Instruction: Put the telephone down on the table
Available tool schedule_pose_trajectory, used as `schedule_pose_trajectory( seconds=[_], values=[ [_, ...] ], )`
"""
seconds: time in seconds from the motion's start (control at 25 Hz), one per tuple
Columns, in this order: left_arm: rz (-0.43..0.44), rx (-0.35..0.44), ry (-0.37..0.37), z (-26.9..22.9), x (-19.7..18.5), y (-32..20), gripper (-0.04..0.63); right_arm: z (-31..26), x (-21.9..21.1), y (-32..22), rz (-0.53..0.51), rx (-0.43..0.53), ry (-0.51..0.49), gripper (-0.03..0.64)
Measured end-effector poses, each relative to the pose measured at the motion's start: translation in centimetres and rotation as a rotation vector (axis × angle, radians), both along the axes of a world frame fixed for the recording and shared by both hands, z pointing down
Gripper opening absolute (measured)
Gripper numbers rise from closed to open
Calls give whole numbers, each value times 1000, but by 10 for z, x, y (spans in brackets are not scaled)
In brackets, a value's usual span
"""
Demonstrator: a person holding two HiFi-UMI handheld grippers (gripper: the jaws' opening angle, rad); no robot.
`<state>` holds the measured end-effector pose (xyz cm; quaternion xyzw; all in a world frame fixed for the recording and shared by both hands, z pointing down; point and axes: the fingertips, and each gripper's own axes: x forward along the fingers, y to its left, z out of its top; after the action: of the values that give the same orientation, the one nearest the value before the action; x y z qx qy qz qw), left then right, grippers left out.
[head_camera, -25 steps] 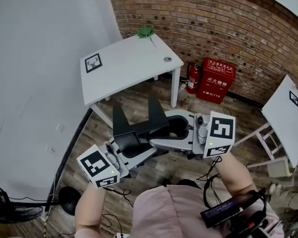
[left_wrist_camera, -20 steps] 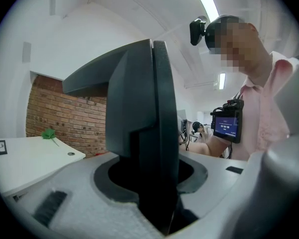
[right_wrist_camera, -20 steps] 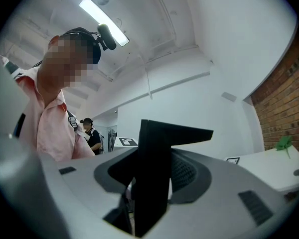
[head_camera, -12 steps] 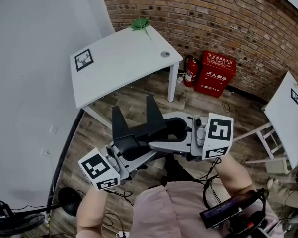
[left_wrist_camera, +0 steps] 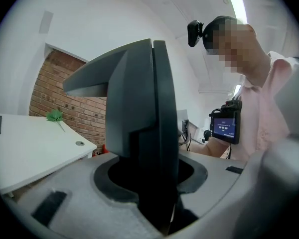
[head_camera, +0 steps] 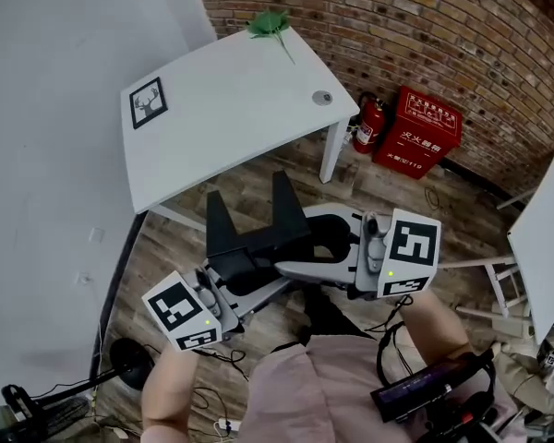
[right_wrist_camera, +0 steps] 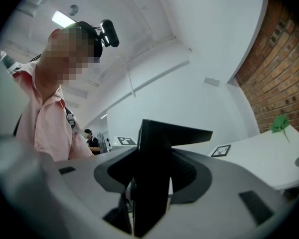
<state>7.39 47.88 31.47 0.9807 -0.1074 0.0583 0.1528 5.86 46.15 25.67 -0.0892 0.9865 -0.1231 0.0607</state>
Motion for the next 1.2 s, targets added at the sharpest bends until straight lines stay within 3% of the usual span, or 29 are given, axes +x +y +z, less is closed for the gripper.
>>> schedule_pose_trajectory(
  seconds=[0.32, 0.52, 0.96, 1.2],
  values=[
    [-44, -18, -3, -6, 21, -84, 169, -6, 21, -85, -32, -9, -7, 193],
    [-69, 10, -2, -22, 29, -121, 169, -24, 28, -119, -63, 35, -19, 193],
    [-111, 34, -11, -17, 3, -182, 169, -19, 2, -178, -106, 54, -9, 195],
    [-124, -2, 16, 0, -24, -237, 169, -1, -28, -234, -116, 18, 24, 195]
  ],
)
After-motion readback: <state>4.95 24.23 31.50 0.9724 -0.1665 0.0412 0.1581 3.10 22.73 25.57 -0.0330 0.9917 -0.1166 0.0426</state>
